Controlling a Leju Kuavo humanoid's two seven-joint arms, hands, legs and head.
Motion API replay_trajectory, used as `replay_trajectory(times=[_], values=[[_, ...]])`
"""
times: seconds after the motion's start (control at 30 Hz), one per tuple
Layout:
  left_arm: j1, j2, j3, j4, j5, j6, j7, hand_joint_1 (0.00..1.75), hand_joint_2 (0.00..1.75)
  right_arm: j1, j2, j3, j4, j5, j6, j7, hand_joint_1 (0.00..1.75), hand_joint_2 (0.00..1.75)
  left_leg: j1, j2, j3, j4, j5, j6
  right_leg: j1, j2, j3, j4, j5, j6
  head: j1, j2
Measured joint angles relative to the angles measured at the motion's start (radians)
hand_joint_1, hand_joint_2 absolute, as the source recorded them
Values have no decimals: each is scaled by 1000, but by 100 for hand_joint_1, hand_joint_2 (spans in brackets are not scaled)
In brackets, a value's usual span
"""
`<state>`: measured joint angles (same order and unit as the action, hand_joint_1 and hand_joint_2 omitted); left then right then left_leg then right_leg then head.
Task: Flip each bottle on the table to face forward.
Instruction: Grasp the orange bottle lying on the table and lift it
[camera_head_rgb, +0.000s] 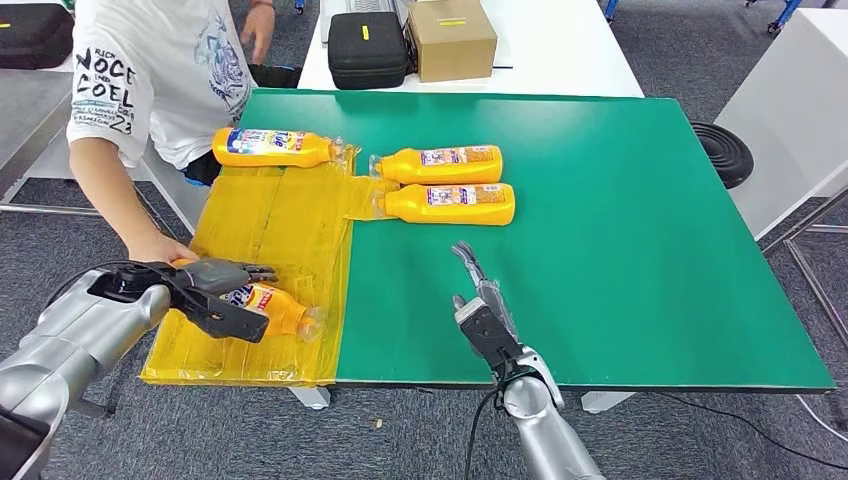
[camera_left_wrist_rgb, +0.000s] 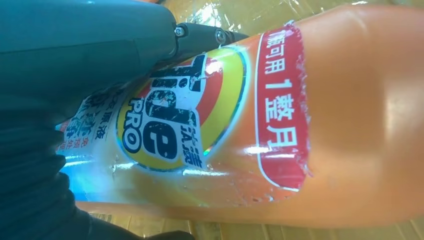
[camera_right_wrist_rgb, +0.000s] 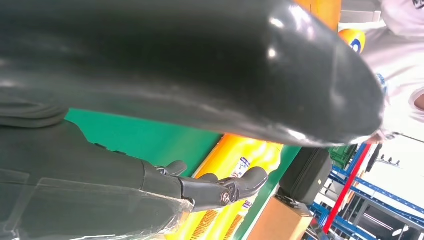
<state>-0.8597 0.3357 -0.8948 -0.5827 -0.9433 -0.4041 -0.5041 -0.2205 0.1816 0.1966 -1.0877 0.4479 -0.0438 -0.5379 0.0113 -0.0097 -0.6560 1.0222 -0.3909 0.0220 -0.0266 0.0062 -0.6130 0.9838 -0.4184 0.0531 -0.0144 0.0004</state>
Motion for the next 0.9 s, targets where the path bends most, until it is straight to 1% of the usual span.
replay_trajectory(times=[0.13, 0.33, 0.37, 0.47, 0.53, 0.67, 0.8, 0.9], values=[[-5, 30, -11, -46, 73, -42, -18, 0, 0, 4, -3, -5, -1, -2, 2, 1, 0, 0, 0, 0, 0, 0, 0, 0, 0, 0, 0, 0, 0, 0, 0, 0], [-9, 45, -15, -67, 104, -57, -25, 0, 0, 7, -4, -8, -2, -3, 2, 1, 0, 0, 0, 0, 0, 0, 0, 0, 0, 0, 0, 0, 0, 0, 0, 0], [-12, 58, -16, -93, 138, -73, -33, 0, 0, 8, -6, -10, -3, -5, 3, 2, 0, 0, 0, 0, 0, 0, 0, 0, 0, 0, 0, 0, 0, 0, 0, 0], [-27, 130, -17, -231, 304, -157, -82, 0, 0, 9, -10, -17, -10, -11, 6, 7, 0, 0, 0, 0, -1, 0, 0, 0, 0, 0, 0, 0, 0, 0, 0, 0], [-34, 157, -12, -287, 364, -183, -106, 0, 0, 8, -11, -20, -12, -15, 6, 11, 0, 0, 0, 0, -1, 0, 0, 0, 0, 0, 0, 0, 0, 0, 0, 0], [-37, 175, 11, -339, 412, -177, -136, 0, 0, 7, -11, -23, -14, -19, 6, 19, 0, 0, 0, 0, -1, 0, 0, 0, 0, 0, 0, 0, 0, 0, 0, 0], [-36, 184, 23, -365, 420, -172, -144, 0, 0, 6, -11, -24, -14, -19, 6, 20, 0, 0, 0, 0, -1, 0, 0, 0, 0, 0, 0, 0, 0, 0, 0, 0], [-27, 187, 38, -383, 441, -155, -171, 0, 0, 6, -10, -26, -17, -18, 6, 23, 0, 0, 0, 0, -1, 0, 0, 0, 0, 0, 0, 0, 0, 0, 0, 0]])
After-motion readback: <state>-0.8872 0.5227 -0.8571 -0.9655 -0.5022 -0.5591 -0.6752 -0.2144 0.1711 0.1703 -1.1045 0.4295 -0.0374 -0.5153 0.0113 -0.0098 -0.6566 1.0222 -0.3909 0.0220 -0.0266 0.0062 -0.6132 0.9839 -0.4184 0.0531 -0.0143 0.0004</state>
